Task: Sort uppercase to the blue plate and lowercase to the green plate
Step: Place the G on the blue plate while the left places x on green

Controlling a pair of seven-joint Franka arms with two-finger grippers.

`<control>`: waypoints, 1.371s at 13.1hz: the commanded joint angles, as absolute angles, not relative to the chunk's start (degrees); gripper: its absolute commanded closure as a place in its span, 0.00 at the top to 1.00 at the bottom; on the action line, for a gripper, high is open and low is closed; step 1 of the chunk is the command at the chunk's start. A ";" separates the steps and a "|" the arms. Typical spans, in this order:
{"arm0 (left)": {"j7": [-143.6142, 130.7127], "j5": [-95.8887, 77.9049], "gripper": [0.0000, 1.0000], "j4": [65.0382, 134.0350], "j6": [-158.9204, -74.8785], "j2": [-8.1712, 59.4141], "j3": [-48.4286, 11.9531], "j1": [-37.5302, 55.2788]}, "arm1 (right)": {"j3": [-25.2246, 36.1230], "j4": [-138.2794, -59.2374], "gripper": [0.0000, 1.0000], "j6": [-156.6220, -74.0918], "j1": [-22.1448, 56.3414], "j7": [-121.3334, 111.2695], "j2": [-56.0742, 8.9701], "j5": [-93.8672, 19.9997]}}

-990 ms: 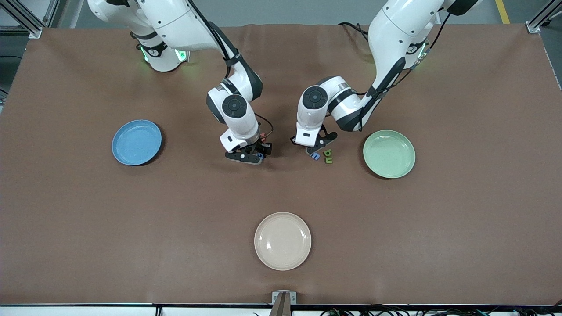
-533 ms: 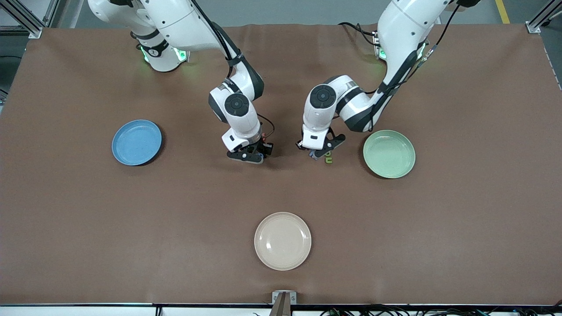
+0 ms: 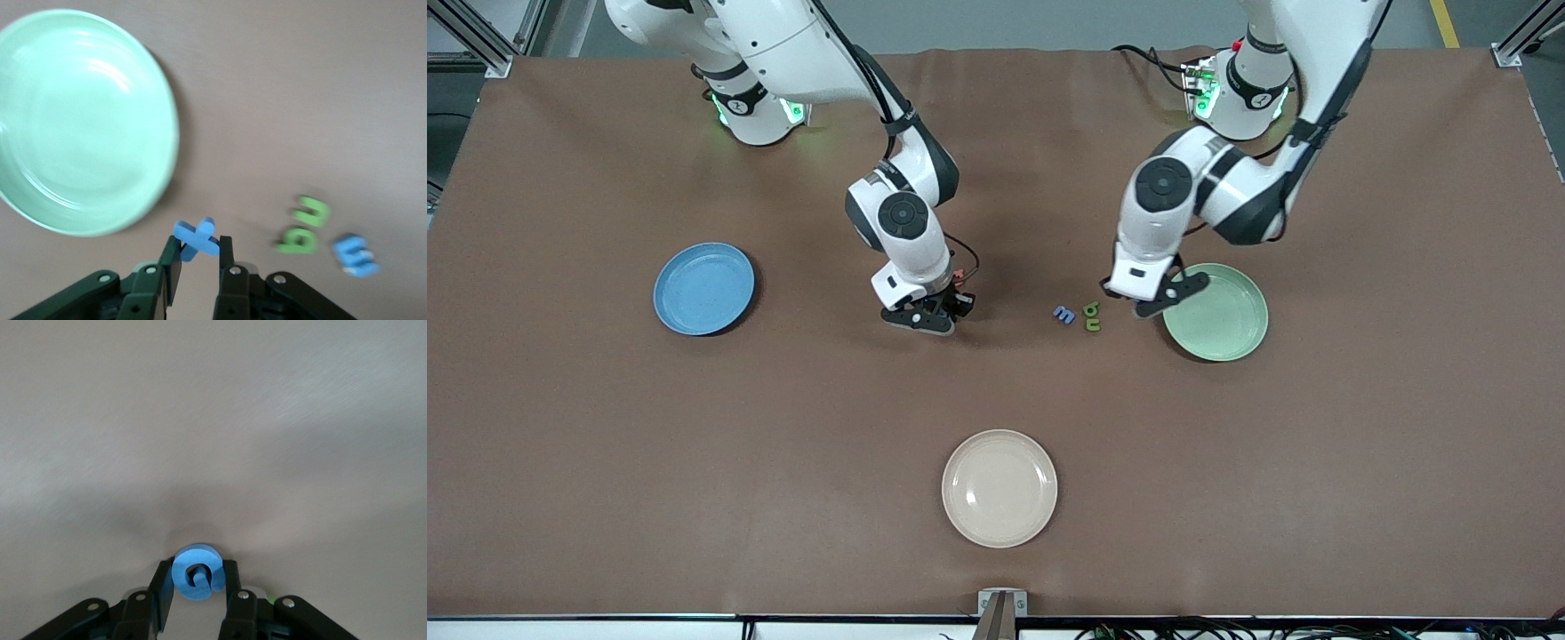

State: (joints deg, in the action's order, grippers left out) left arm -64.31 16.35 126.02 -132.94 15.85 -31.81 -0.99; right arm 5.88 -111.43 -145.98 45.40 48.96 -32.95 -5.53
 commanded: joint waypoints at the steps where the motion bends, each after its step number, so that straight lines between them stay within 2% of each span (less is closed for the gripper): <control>1: -55.32 16.08 0.12 130.33 -133.68 13.45 -39.08 -13.83 | 9.74 -112.06 0.01 -135.48 44.31 40.56 -25.69 -5.36; 4: -46.25 16.43 0.12 133.23 -135.60 13.62 -44.55 -24.93 | 10.81 -114.68 0.01 -130.00 38.87 29.31 -18.31 -5.36; 8: -44.65 16.96 0.12 139.30 -143.86 14.76 -44.65 -26.54 | 10.81 -129.25 0.01 -133.49 26.32 8.23 -8.02 -5.27; 12: -44.65 17.05 0.13 141.41 -146.51 16.08 -44.56 -26.54 | 10.81 -135.51 0.01 -134.99 17.50 -4.99 -5.37 -5.19; 16: -44.65 18.98 0.16 141.86 -146.51 16.61 -44.47 -26.72 | 10.99 -144.21 0.03 -144.12 14.33 -8.17 -5.36 -5.01; 17: -44.65 19.16 0.19 141.86 -146.51 16.70 -44.47 -27.15 | 10.99 -145.36 0.05 -145.36 13.72 -8.17 -5.45 -4.66; 18: -44.74 19.16 0.27 141.86 -146.51 16.61 -44.47 -27.25 | 10.99 -145.46 0.07 -145.28 13.54 -8.17 -5.62 -4.40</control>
State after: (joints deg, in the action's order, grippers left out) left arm -44.63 17.86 141.29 -145.57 16.62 -44.03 -26.19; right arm 11.93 -143.19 -144.18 15.37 -7.41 -7.40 -5.38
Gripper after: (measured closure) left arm 0.731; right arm 0.643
